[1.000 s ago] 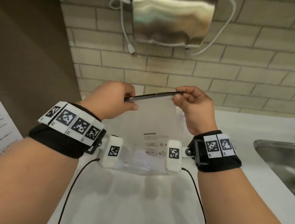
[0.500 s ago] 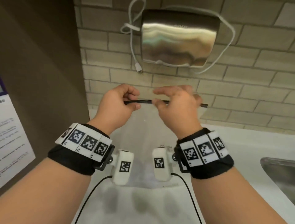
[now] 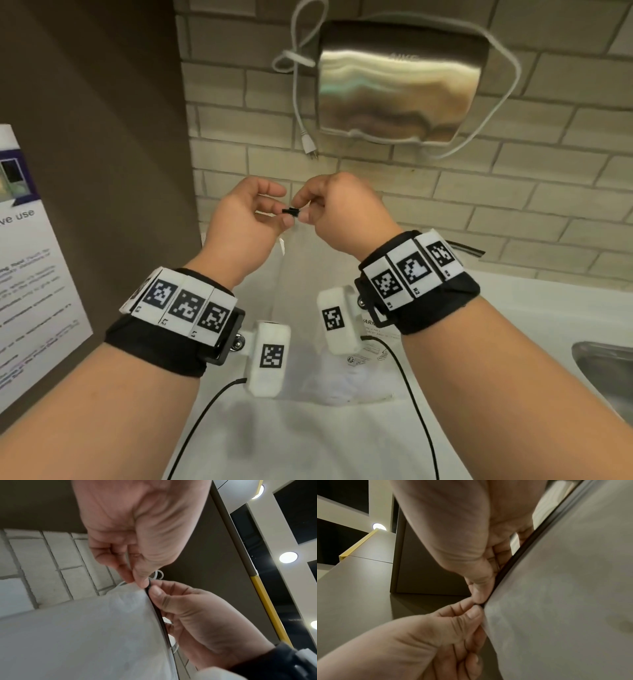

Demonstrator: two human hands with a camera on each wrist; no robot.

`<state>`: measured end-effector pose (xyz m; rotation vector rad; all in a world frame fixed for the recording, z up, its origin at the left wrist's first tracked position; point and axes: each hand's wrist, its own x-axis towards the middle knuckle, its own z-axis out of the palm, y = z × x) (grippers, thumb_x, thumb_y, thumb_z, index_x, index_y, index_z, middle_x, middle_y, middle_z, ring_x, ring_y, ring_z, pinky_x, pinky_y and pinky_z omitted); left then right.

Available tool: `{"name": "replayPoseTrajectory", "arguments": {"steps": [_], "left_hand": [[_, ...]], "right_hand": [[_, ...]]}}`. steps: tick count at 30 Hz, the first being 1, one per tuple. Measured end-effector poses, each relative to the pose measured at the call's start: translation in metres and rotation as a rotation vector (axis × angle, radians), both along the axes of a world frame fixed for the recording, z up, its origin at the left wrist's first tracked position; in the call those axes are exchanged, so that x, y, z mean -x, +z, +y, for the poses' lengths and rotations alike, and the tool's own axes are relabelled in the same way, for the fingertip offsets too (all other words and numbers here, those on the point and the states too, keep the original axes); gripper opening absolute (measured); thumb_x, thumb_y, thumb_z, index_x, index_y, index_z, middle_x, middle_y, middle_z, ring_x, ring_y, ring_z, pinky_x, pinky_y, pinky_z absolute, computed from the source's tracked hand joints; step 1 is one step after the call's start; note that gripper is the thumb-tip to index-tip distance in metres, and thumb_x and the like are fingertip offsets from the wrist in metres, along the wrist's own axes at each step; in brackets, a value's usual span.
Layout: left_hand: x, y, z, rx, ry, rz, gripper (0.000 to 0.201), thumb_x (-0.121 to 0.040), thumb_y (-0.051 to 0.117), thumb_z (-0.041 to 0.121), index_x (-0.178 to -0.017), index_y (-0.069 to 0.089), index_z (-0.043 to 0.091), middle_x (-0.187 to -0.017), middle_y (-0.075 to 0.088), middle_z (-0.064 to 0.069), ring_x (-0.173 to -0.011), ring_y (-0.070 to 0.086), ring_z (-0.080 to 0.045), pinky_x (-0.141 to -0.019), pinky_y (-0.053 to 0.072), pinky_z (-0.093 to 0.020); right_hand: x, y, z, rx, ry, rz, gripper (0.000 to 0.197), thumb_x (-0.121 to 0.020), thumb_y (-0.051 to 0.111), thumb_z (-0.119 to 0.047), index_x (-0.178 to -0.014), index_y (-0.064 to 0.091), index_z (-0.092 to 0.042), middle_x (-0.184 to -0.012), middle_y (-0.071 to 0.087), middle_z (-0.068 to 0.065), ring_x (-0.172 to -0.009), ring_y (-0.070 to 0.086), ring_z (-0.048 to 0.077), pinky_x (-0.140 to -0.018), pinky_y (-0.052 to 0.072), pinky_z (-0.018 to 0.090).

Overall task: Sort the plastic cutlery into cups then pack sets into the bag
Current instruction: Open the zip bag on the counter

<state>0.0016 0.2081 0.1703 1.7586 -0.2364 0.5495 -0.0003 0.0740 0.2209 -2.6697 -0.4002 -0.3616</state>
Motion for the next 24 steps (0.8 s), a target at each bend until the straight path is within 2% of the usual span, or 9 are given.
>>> {"name": "replayPoseTrajectory", "arguments": {"steps": [2,4,8,10,13,15,18,22,24], "left_hand": [[0.001,0.001,-0.001,-0.004,0.015,-0.009,0.031,-0.081,0.074,0.012,-0.100,0.053,0.024,-0.078,0.068,0.004,-0.066,0.062,-0.006,-0.067,0.048,-0.019],[0.001,0.000,-0.001,-0.034,0.051,-0.019,0.032,-0.080,0.075,0.015,-0.100,0.052,0.024,-0.075,0.068,0.003,-0.063,0.061,-0.002,-0.062,0.045,-0.015],[0.001,-0.004,-0.002,-0.048,0.085,-0.023,0.029,-0.081,0.074,0.014,-0.098,0.053,0.024,-0.076,0.069,0.001,-0.063,0.061,0.000,-0.060,0.044,-0.013],[0.000,-0.007,-0.003,-0.047,0.084,-0.030,0.028,-0.081,0.072,0.010,-0.092,0.053,0.028,-0.074,0.067,0.004,-0.059,0.058,0.002,-0.060,0.045,-0.013],[-0.003,-0.009,-0.003,-0.040,0.108,-0.060,0.036,-0.082,0.064,0.001,-0.081,0.051,0.034,-0.069,0.057,0.007,-0.055,0.051,0.001,-0.062,0.044,-0.016],[-0.005,-0.008,0.004,-0.022,0.172,-0.070,0.038,-0.083,0.057,-0.003,-0.078,0.052,0.035,-0.069,0.051,0.009,-0.060,0.048,-0.003,-0.067,0.043,-0.018],[-0.006,-0.008,0.022,-0.043,0.261,-0.055,0.044,-0.082,0.051,-0.005,-0.079,0.056,0.038,-0.073,0.051,0.010,-0.067,0.050,-0.005,-0.071,0.045,-0.019],[-0.004,-0.009,0.042,-0.143,0.375,-0.020,0.040,-0.084,0.047,-0.003,-0.083,0.060,0.035,-0.085,0.059,0.001,-0.077,0.053,-0.013,-0.078,0.048,-0.029],[0.001,-0.006,0.041,-0.249,0.377,-0.004,0.035,-0.087,0.048,0.002,-0.087,0.062,0.035,-0.090,0.058,-0.002,-0.083,0.055,-0.018,-0.080,0.046,-0.032]], "right_hand": [[0.001,-0.003,0.003,-0.034,0.022,-0.067,0.008,-0.085,0.066,-0.036,-0.094,0.066,-0.035,-0.071,0.057,-0.012,-0.090,0.062,0.018,-0.094,0.046,0.040],[0.002,-0.002,0.005,0.017,0.019,-0.103,0.005,-0.087,0.062,-0.038,-0.085,0.062,-0.034,-0.078,0.063,-0.010,-0.088,0.061,0.016,-0.095,0.043,0.038],[-0.002,0.003,0.008,0.151,-0.037,0.004,0.014,-0.092,0.057,-0.036,-0.080,0.051,-0.033,-0.083,0.062,-0.012,-0.087,0.058,0.015,-0.099,0.036,0.037],[-0.007,0.004,0.008,0.210,-0.056,0.045,0.014,-0.093,0.056,-0.033,-0.080,0.049,-0.033,-0.080,0.059,-0.013,-0.092,0.058,0.016,-0.099,0.035,0.036],[-0.012,0.004,0.000,0.306,-0.110,0.065,0.020,-0.094,0.054,-0.026,-0.077,0.046,-0.033,-0.077,0.046,-0.015,-0.093,0.044,0.015,-0.088,0.027,0.034],[-0.013,0.004,-0.016,0.328,-0.183,0.095,0.018,-0.094,0.055,-0.022,-0.084,0.048,-0.035,-0.084,0.046,-0.011,-0.093,0.033,0.015,-0.084,0.024,0.036],[-0.011,0.003,-0.055,0.350,-0.307,0.099,0.018,-0.091,0.057,-0.020,-0.092,0.053,-0.038,-0.098,0.051,-0.008,-0.097,0.035,0.017,-0.083,0.025,0.039],[0.001,-0.012,-0.107,0.249,-0.434,-0.043,0.021,-0.092,0.055,-0.017,-0.087,0.058,-0.037,-0.101,0.047,-0.006,-0.103,0.041,0.019,-0.097,0.032,0.044],[0.003,-0.018,-0.119,0.149,-0.415,-0.054,0.019,-0.094,0.054,-0.014,-0.085,0.059,-0.030,-0.103,0.044,-0.003,-0.102,0.050,0.022,-0.091,0.041,0.039]]}}
